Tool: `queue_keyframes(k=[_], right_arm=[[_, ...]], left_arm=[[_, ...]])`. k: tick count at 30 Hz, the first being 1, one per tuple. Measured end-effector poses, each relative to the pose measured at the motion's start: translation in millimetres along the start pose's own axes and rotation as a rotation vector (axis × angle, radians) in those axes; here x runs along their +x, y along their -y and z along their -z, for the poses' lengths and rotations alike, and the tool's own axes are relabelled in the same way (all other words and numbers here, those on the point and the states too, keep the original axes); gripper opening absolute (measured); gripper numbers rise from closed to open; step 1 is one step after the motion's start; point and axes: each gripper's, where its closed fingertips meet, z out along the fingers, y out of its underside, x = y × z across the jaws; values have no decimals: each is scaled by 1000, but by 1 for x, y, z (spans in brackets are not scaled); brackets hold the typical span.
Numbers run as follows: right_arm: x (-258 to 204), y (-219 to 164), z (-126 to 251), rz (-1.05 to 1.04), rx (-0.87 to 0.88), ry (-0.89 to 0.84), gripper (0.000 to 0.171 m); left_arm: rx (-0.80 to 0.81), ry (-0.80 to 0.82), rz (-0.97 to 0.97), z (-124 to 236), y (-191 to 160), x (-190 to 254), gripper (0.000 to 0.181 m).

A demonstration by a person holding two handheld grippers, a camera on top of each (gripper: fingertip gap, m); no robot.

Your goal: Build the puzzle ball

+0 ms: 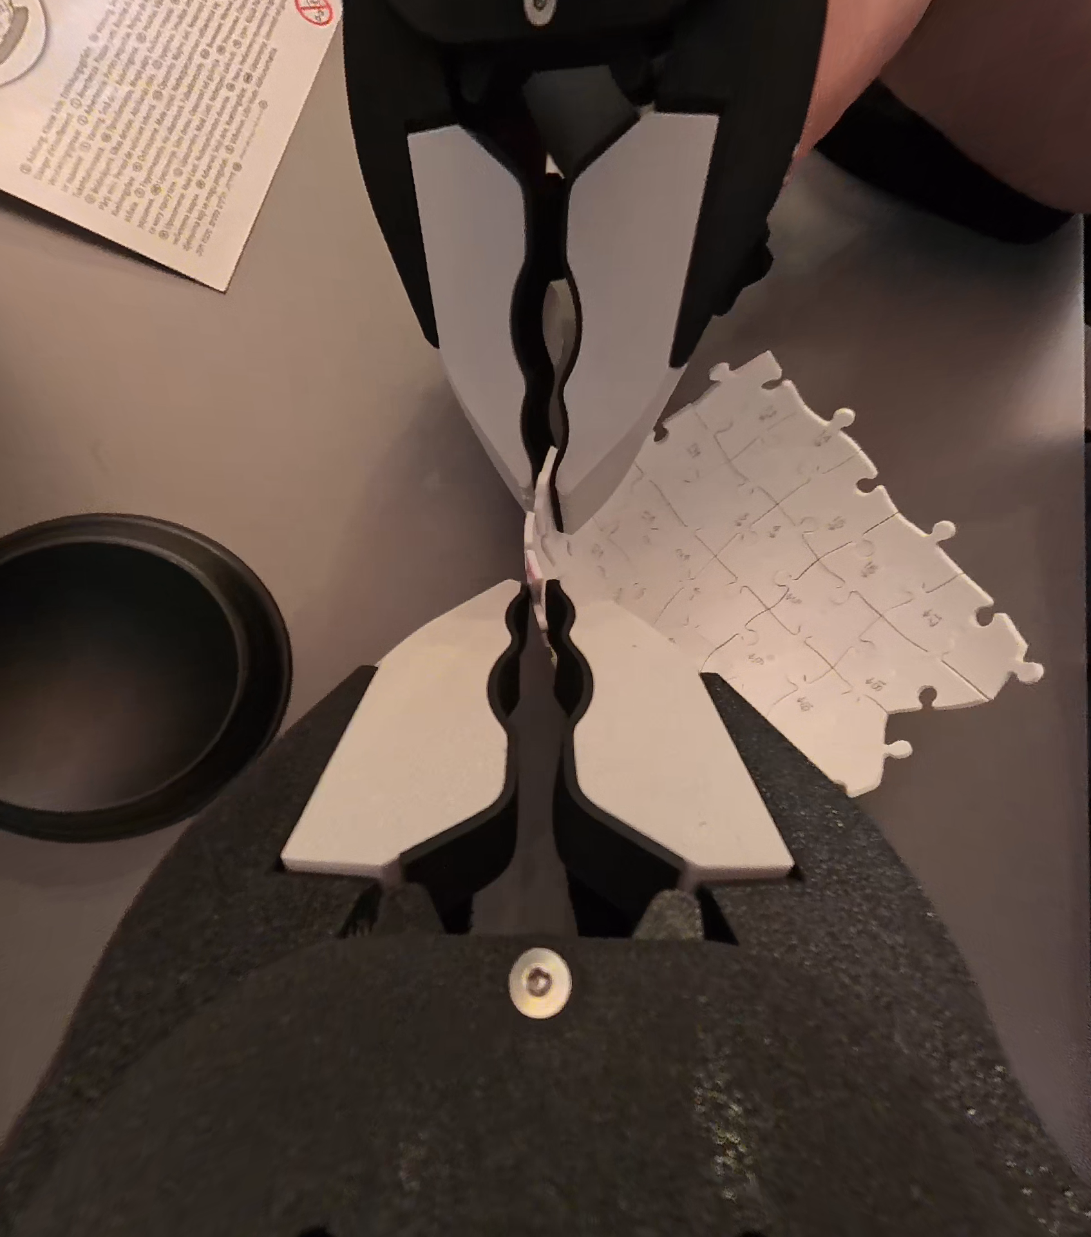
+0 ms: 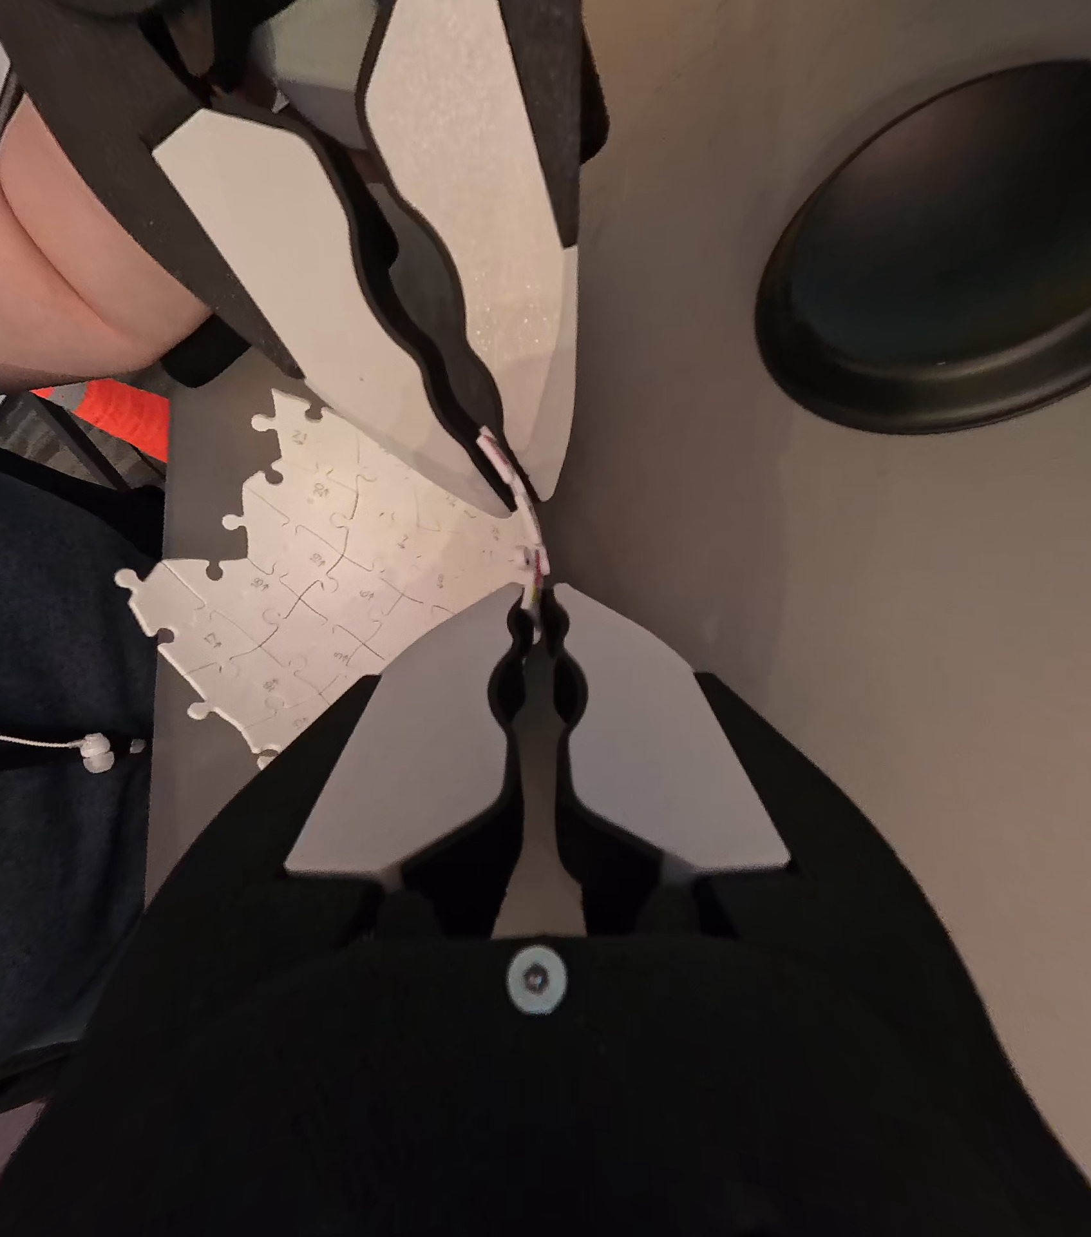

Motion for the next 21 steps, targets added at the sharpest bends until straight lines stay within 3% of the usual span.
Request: queue_keyframes(k=[21], right_arm=[[-4, 1, -3, 72, 9, -10, 6]], left_arm=[[-1, -34, -7, -5, -2, 5, 4]])
